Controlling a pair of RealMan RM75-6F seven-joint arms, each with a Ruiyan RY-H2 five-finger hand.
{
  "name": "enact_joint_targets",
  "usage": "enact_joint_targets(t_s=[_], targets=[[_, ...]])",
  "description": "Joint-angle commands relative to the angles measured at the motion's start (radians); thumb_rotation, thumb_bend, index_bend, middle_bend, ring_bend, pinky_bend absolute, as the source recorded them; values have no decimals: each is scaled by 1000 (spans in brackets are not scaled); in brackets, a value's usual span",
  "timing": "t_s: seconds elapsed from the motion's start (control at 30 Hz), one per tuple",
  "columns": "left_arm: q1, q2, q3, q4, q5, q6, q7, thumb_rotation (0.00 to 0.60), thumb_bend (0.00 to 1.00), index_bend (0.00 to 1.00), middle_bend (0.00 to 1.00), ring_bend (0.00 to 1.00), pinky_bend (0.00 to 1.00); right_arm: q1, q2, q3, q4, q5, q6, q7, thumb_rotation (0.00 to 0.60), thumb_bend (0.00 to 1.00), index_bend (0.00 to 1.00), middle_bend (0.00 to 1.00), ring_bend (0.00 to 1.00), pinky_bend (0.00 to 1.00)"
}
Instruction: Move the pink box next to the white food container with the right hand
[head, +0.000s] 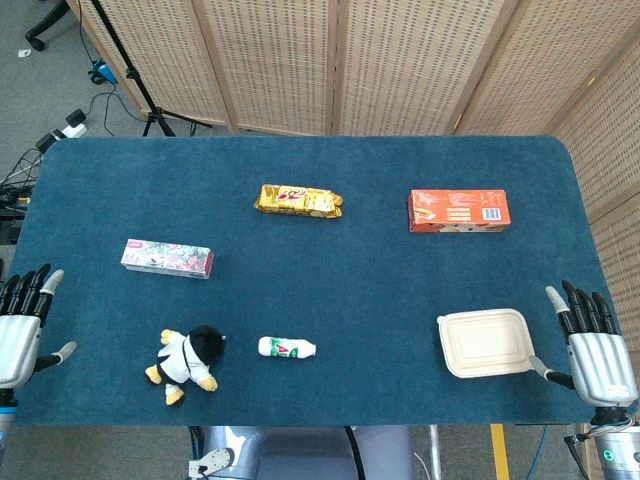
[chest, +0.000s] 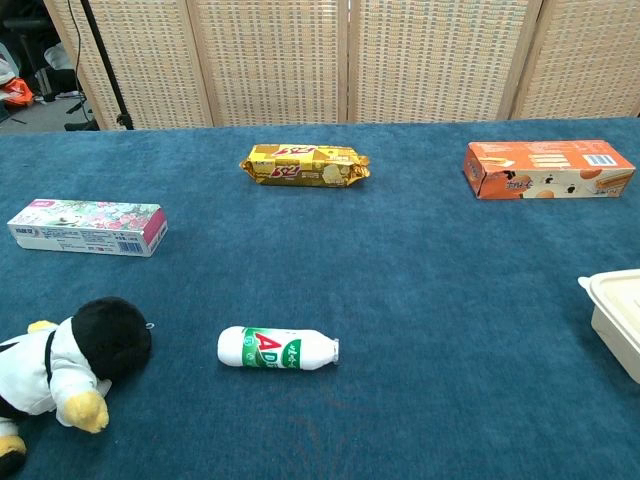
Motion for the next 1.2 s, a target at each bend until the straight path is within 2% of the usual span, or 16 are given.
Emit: enact_joint_targets(t_s=[0.03, 1.2], targets=[[0, 0, 1, -1, 1, 0, 0, 600, 0, 0, 0, 0, 0, 0, 0, -1, 0, -1, 1, 1, 600, 208, 20, 0, 0, 0], [-13, -9, 11, 1, 5, -27, 5, 600, 0, 0, 0, 0, 0, -7, 9, 3, -2, -7, 12, 18, 600, 208, 20, 0, 0, 0]])
